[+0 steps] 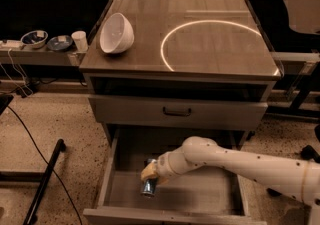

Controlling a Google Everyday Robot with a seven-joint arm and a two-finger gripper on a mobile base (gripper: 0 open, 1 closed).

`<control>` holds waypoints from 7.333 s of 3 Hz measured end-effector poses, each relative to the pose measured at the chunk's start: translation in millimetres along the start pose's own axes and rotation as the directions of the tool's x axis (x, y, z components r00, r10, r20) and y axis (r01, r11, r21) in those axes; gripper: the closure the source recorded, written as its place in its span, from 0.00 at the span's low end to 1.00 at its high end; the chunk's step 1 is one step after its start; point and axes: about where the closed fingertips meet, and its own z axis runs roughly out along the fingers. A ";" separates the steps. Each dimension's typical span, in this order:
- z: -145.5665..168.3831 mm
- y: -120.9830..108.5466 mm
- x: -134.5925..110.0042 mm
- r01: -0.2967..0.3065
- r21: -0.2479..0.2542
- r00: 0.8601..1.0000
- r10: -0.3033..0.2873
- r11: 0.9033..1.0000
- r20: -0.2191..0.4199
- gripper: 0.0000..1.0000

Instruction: Pick redbull can from middle drawer and place on counter

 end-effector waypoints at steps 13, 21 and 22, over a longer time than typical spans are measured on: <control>-479.7 -201.1 179.4 0.059 -0.241 0.921 -0.145 0.969 -0.361 1.00; -493.2 -256.2 269.1 0.110 -0.384 0.891 -0.262 0.917 -0.372 0.00; -525.1 -224.0 257.1 0.063 -0.270 0.886 -0.178 0.961 -0.429 0.00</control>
Offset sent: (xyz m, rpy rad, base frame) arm -0.0206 -0.1049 0.1529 0.2641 -0.3899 0.0221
